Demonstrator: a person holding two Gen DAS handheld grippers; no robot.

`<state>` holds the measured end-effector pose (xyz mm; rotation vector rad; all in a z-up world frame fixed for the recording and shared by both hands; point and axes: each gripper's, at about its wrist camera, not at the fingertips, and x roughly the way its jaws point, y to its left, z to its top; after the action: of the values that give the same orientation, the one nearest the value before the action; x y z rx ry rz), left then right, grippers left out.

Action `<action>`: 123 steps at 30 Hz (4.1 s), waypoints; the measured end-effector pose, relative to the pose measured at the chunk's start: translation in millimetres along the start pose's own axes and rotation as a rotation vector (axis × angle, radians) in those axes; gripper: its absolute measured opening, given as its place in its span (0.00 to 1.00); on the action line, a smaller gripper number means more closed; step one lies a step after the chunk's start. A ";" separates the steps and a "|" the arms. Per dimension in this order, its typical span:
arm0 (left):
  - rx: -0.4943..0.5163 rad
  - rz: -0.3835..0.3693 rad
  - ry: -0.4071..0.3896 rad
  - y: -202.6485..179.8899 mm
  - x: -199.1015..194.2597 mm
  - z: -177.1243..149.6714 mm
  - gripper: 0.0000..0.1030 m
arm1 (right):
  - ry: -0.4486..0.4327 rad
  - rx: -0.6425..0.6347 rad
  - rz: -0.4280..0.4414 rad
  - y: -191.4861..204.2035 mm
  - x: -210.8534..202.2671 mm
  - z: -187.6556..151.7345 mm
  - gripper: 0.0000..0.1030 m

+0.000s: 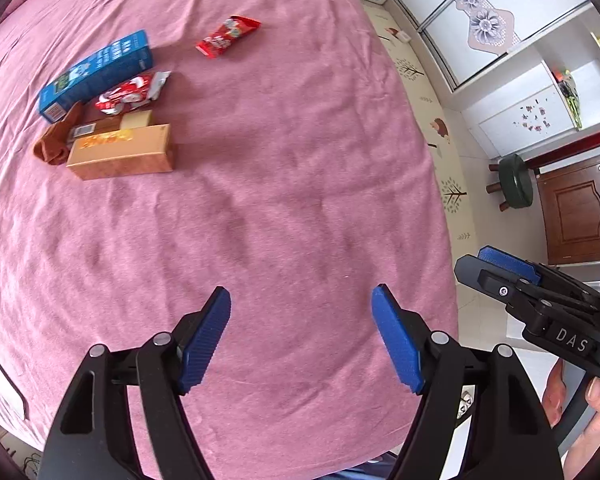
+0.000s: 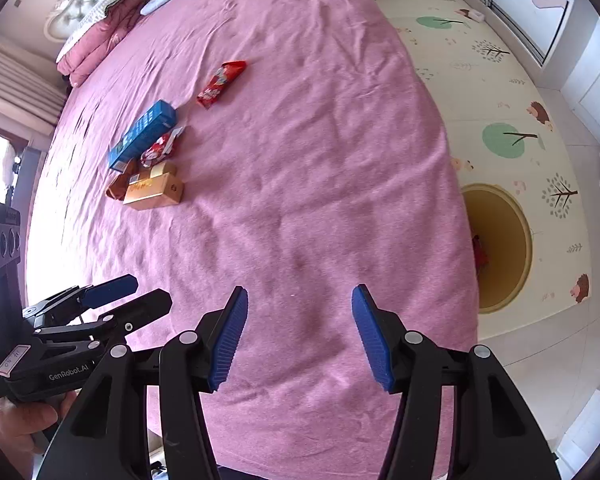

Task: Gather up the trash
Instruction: 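Move both tools back over the pile of items on the bed, then grasp the orange sock with the left gripper while the right grasps the gold box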

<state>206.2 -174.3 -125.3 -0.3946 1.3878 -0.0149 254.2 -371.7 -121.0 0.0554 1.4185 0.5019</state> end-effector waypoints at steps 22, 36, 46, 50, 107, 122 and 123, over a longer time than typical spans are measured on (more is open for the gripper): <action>-0.061 0.027 -0.033 170.3 -39.5 -8.5 0.74 | 0.016 -0.139 -0.007 162.8 58.4 9.5 0.53; -0.201 0.067 -0.058 238.0 -28.1 60.6 0.74 | 0.089 -0.239 0.008 195.7 111.6 66.8 0.53; -0.254 0.054 0.001 265.8 15.9 111.2 0.74 | 0.138 -0.298 0.001 199.9 154.4 104.8 0.53; -0.252 0.055 0.013 274.3 30.6 129.9 0.74 | 0.143 -0.305 -0.013 195.8 167.1 119.6 0.53; -0.397 -0.102 0.057 284.6 37.1 27.7 0.23 | 0.288 -0.398 0.049 232.8 216.1 75.5 0.37; -0.272 -0.196 0.061 193.8 10.2 -20.2 0.23 | 0.196 -0.122 0.061 168.9 125.3 2.2 0.37; -0.261 -0.198 0.061 186.4 8.9 -21.7 0.23 | 0.190 -0.108 0.058 161.8 118.6 -1.9 0.37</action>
<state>146.2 -8.0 -188.8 -0.7541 1.4105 -0.0086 211.7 -184.1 -178.0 -0.0391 1.5766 0.6443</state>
